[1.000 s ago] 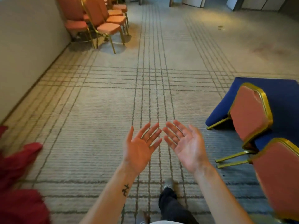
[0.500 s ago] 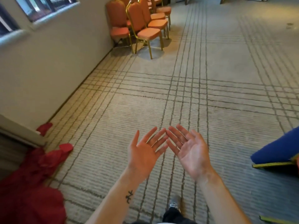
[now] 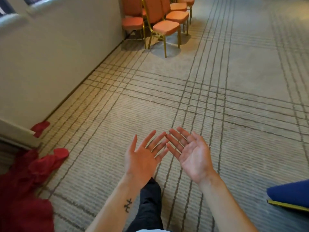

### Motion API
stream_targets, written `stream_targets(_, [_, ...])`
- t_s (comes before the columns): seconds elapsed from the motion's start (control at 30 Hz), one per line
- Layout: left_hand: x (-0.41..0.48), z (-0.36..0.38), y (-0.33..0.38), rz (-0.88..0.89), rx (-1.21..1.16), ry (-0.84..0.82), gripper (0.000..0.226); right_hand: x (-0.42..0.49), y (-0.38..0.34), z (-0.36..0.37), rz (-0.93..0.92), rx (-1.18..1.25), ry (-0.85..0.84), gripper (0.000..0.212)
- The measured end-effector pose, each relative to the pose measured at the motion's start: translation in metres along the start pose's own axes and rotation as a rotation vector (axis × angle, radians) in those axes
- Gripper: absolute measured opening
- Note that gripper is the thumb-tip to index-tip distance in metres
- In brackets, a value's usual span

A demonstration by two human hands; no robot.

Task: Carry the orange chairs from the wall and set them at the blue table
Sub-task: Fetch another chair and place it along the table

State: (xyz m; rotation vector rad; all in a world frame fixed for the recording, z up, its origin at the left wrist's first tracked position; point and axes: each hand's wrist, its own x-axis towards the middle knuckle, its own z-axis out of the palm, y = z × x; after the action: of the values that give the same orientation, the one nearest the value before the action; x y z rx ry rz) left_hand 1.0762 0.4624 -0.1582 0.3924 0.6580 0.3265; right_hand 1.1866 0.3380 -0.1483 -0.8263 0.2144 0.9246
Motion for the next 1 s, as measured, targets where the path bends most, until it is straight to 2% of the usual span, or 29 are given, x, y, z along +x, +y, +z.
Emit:
stream_targets(0.3, [0.158, 0.053, 0.101, -0.039, -0.006, -0.046, 0.065, 0.153, -0.066, 0.087, -0.035, -0.071, 0.036, 0.049])
stream_targets(0.6, [0.288, 0.126, 0.187, -0.033, 0.087, -0.158, 0.065, 0.273, -0.122, 0.148, -0.109, 0.084, -0.004, 0.05])
stream_targets(0.83, [0.398, 0.165, 0.217, -0.024, 0.126, -0.091, 0.064, 0.394, -0.177, 0.158, -0.075, 0.038, -0.001, 0.051])
stream_targets(1.0, [0.478, 0.209, 0.256, 0.049, 0.107, -0.043, 0.063, 0.493, -0.225, 0.189, -0.014, 0.045, -0.051, 0.052])
